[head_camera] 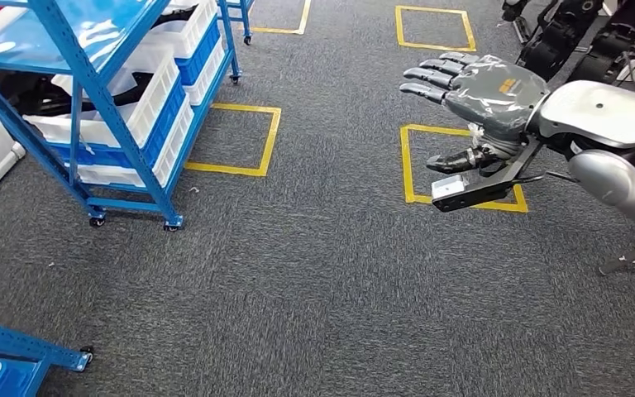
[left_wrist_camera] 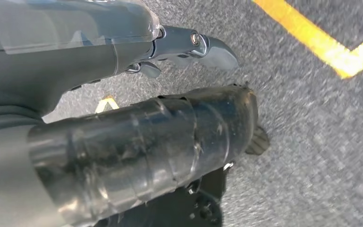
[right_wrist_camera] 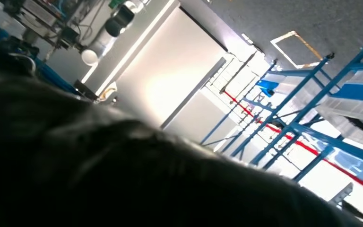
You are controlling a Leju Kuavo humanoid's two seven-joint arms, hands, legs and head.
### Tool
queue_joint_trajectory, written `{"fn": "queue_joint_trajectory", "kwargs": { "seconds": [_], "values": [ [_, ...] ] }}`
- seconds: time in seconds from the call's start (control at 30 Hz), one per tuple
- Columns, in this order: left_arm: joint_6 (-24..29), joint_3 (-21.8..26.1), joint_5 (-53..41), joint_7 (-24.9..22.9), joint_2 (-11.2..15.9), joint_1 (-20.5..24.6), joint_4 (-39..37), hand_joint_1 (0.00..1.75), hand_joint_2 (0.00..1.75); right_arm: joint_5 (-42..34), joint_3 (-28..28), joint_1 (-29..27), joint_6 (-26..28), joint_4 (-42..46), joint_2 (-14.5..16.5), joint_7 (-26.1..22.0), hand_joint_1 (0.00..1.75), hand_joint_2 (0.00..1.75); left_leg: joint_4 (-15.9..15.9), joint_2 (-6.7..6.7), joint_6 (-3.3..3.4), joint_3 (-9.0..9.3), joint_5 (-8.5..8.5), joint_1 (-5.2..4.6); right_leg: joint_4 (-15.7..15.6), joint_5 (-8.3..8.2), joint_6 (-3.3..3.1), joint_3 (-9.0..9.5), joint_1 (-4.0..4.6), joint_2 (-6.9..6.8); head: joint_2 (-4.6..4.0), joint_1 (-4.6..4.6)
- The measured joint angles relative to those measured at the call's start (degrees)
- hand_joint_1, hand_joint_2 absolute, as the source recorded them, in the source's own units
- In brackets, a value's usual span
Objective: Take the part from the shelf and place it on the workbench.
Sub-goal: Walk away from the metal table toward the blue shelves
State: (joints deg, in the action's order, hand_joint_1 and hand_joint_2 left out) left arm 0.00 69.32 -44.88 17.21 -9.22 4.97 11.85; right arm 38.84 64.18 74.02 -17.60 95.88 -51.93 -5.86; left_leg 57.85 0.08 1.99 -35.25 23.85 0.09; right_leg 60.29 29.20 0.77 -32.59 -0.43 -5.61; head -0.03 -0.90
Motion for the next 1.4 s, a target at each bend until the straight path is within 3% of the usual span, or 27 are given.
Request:
{"fn": "queue_joint_trajectory", "kwargs": {
  "seconds": [0.07, 0.13, 0.17, 0.2, 0.23, 0.3, 0.37, 0.43, 0.47, 0.53, 0.57, 0.6, 0.67, 0.7, 0.73, 0.8, 0.87, 0.93, 0.97, 1.03, 1.1, 1.17, 1.2, 1.27, 1.33, 1.4],
  "values": [
    [0.09, 0.16, 0.04, 0.11, 0.01, 0.08, 0.0, 0.0, 0.0, -0.22, 0.09, 0.31, -1.41, 0.62, -0.73, -0.13, 0.0, 0.0, -0.26, -1.11, 0.39, 0.11, -0.22, 0.16, 6.27, 3.58, 0.36, -2.8, -0.33, 3.89, 0.01, -0.05],
    [0.14, 0.3, 0.05, 0.16, 0.02, 0.12, 0.0, 0.0, 0.0, -0.87, 0.33, 0.39, -2.08, 1.32, -1.74, -0.1, 0.0, 0.0, -0.18, -2.5, 0.5, 0.09, -0.25, 0.11, 13.7, 6.29, 0.48, -6.52, -0.37, 5.36, 0.01, -0.06],
    [0.18, 0.35, 0.05, 0.14, 0.02, 0.12, 0.0, 0.0, 0.0, -1.14, 0.44, 0.31, -2.02, 1.6, -2.12, -0.04, 0.0, 0.0, -0.09, -3.28, 0.5, 0.09, -0.24, 0.07, 15.18, 6.11, 0.45, -7.45, -0.36, 5.52, 0.01, -0.05],
    [0.2, 0.41, 0.04, 0.09, 0.03, 0.12, 0.0, 0.0, 0.0, -1.31, 0.51, 0.24, -1.82, 1.91, -2.48, 0.04, 0.0, 0.0, 0.05, -4.07, 0.49, 0.09, -0.23, 0.05, 14.18, 4.72, 0.35, -7.23, -0.37, 5.63, 0.01, -0.05],
    [0.22, 0.5, 0.03, 0.03, 0.03, 0.12, 0.0, 0.0, 0.0, -1.41, 0.54, 0.19, -1.46, 2.2, -2.83, 0.13, 0.0, 0.0, 0.22, -4.86, 0.44, 0.11, -0.2, 0.05, 11.01, 2.49, 0.22, -5.94, -0.4, 6.03, 0.01, -0.04],
    [0.24, 0.67, -0.01, -0.06, 0.0, 0.14, 0.0, 0.0, 0.0, -1.34, 0.54, 0.06, -0.4, 2.72, -3.65, 0.28, 0.0, 0.0, 0.6, -6.42, 0.21, -0.08, -0.14, 0.09, 2.99, -1.16, -0.03, -2.45, -0.55, 8.43, 0.0, -0.03],
    [0.26, 0.82, -0.03, -0.08, -0.04, 0.08, 0.0, 0.0, 0.0, -1.14, 0.54, -0.22, 0.51, 3.09, -4.53, 0.32, 0.0, 0.0, 0.75, -7.88, -0.34, -0.6, -0.31, 0.2, -0.66, -2.12, -0.22, -0.93, -0.48, 9.9, 0.0, -0.04],
    [0.28, 1.01, -0.04, 0.03, -0.03, -0.17, 0.0, 0.0, 0.0, -0.97, 0.53, -0.4, 0.83, 3.46, -4.98, 0.19, 0.0, 0.0, 0.5, -9.3, -1.13, -1.07, -0.71, 0.31, -1.02, -2.3, -0.68, -0.73, -0.36, 8.73, 0.0, -0.04],
    [0.27, 1.11, -0.04, 0.16, -0.03, -0.29, 0.0, 0.0, 0.0, -0.93, 0.52, -0.43, 0.91, 3.73, -5.0, 0.09, 0.0, 0.0, 0.7, -8.93, -1.43, -1.25, -0.56, 0.24, -1.36, -2.52, -1.03, -0.52, -0.4, 7.99, 0.01, -0.03],
    [0.24, 1.22, -0.09, 0.5, -0.02, -0.27, 0.0, 0.0, 0.0, -0.89, 0.47, -0.51, 0.98, 4.27, -5.1, -0.05, 0.0, 0.0, 3.88, -5.5, -1.85, -2.81, 1.61, -0.05, -2.09, -2.96, -1.8, -0.17, -0.48, 6.37, 0.0, 0.07],
    [0.22, 1.23, -0.13, 0.69, -0.03, -0.18, 0.0, 0.0, 0.0, -0.86, 0.44, -0.57, 0.98, 4.53, -5.23, -0.08, 0.0, 0.0, 7.31, -3.13, -1.93, -4.28, 3.63, -0.11, -2.23, -3.03, -2.02, -0.11, -0.31, 5.51, 0.0, 0.1],
    [0.21, 1.23, -0.16, 0.85, -0.03, -0.07, 0.0, 0.0, 0.0, -0.83, 0.4, -0.66, 0.96, 4.71, -5.38, -0.09, 0.0, 0.0, 11.29, -1.58, -2.01, -6.1, 5.68, -0.09, -2.24, -3.02, -2.17, -0.14, -0.14, 4.69, 0.0, 0.14],
    [0.19, 1.23, -0.19, 1.11, -0.04, 0.01, 0.0, 0.0, 0.0, -0.79, 0.38, -0.89, 0.84, 4.99, -5.59, -0.13, 0.0, 0.0, 16.77, -0.56, -2.08, -8.4, 7.73, -0.01, -2.18, -2.94, -2.27, -0.23, 0.1, 2.99, 0.01, 0.12],
    [0.16, 1.24, -0.19, 1.21, -0.04, 0.0, 0.0, 0.0, 0.0, -0.77, 0.38, -1.0, 0.68, 5.12, -5.63, -0.16, 0.0, 0.0, 16.44, -0.41, -2.01, -7.96, 7.15, -0.01, -2.13, -2.89, -2.28, -0.24, 0.17, 2.19, 0.01, 0.13],
    [0.15, 1.25, -0.2, 1.31, -0.03, -0.02, 0.0, 0.0, 0.0, -0.73, 0.38, -1.04, 0.45, 5.27, -5.67, -0.23, 0.0, 0.0, 13.92, -0.13, -1.88, -6.37, 5.7, -0.03, -2.08, -2.81, -2.24, -0.18, 0.21, 1.42, 0.01, 0.13],
    [0.13, 1.28, -0.25, 1.46, 0.02, 0.0, 0.01, 0.0, 0.0, -0.59, 0.34, -1.0, -0.15, 5.48, -5.75, -0.43, 0.0, 0.0, 5.63, 2.27, -1.25, -1.5, 2.57, -0.54, -1.93, -2.51, -2.0, 0.09, 0.39, -0.05, 0.01, 0.13],
    [0.12, 1.3, -0.33, 1.5, 0.08, 0.11, 0.02, 0.0, 0.0, -0.45, 0.28, -0.88, -0.72, 5.55, -5.85, -0.68, 0.0, 0.0, 0.72, 4.26, -0.44, 1.18, 1.45, -1.15, -1.79, -2.19, -1.62, 0.31, 0.66, -1.37, 0.01, 0.1],
    [0.1, 1.31, -0.39, 1.51, 0.11, 0.15, 0.02, 0.0, 0.0, -0.37, 0.25, -0.65, -1.14, 5.65, -5.89, -0.87, 0.0, 0.0, 0.02, 3.31, 0.19, 1.29, 1.31, -1.3, -1.78, -2.0, -1.2, 0.5, 0.77, -2.81, 0.01, 0.07],
    [0.09, 1.31, -0.39, 1.52, 0.11, 0.12, 0.02, 0.0, 0.0, -0.36, 0.22, -0.51, -1.31, 5.72, -5.86, -0.91, 0.0, 0.0, -0.25, 2.5, 0.43, 1.37, 1.09, -1.19, -1.57, -1.72, -0.91, 0.55, 0.62, -2.63, 0.01, 0.07],
    [0.14, 1.33, -0.38, 1.55, 0.1, 0.15, 0.02, 0.0, 0.0, -0.38, 0.15, -0.03, -1.68, 5.81, -5.87, -0.97, 0.0, 0.0, -0.81, 1.11, 0.99, 1.62, 0.58, -0.86, 0.99, 0.12, -0.32, -0.41, 0.21, 0.46, 0.01, 0.04],
    [0.2, 1.34, -0.38, 1.57, 0.1, 0.26, 0.02, 0.0, 0.0, -0.51, 0.16, 0.23, -1.73, 5.85, -5.95, -0.96, 0.0, 0.0, -0.91, -0.24, 1.25, 1.65, 0.36, -0.64, 7.9, 3.59, 0.12, -3.71, -0.15, 4.33, 0.01, -0.02],
    [0.22, 1.35, -0.39, 1.57, 0.1, 0.3, 0.02, 0.0, 0.0, -0.64, 0.39, -0.07, -1.5, 5.84, -5.98, -0.89, 0.0, 0.0, -0.75, -1.88, 1.28, 1.6, 0.34, -0.6, 14.49, 5.66, 0.43, -7.19, -0.34, 5.32, 0.01, -0.04],
    [0.22, 1.36, -0.4, 1.56, 0.1, 0.31, 0.02, 0.0, 0.0, -0.66, 0.5, -0.28, -1.36, 5.83, -5.98, -0.86, 0.0, 0.0, -0.61, -2.72, 1.28, 1.57, 0.35, -0.59, 15.4, 5.27, 0.5, -7.89, -0.45, 5.39, 0.01, -0.04],
    [0.22, 1.37, -0.46, 1.55, 0.1, 0.3, 0.02, 0.0, 0.0, -0.66, 0.57, -0.43, -0.91, 5.82, -5.97, -0.8, 0.0, 0.0, -0.2, -4.42, 1.12, 1.57, 0.47, -0.54, 10.88, 1.61, 0.52, -6.21, -0.69, 5.79, 0.0, -0.04],
    [0.22, 1.39, -0.55, 1.52, 0.09, 0.28, 0.02, 0.0, 0.0, -0.38, 0.57, -0.69, 0.16, 5.79, -5.97, -0.65, 0.0, 0.0, 0.42, -6.05, 0.69, 1.28, 0.71, -0.44, 3.21, -1.92, 0.48, -2.95, -1.04, 8.34, 0.0, -0.03],
    [0.18, 1.41, -0.64, 1.54, 0.08, 0.27, 0.02, 0.0, 0.0, 0.4, 0.56, -1.51, 1.48, 5.65, -5.94, -0.48, 0.0, 0.0, 0.8, -7.49, 0.02, 0.57, 0.67, -0.21, -0.32, -2.7, 0.37, -1.47, -1.04, 10.3, 0.01, -0.03]
  ]
}}
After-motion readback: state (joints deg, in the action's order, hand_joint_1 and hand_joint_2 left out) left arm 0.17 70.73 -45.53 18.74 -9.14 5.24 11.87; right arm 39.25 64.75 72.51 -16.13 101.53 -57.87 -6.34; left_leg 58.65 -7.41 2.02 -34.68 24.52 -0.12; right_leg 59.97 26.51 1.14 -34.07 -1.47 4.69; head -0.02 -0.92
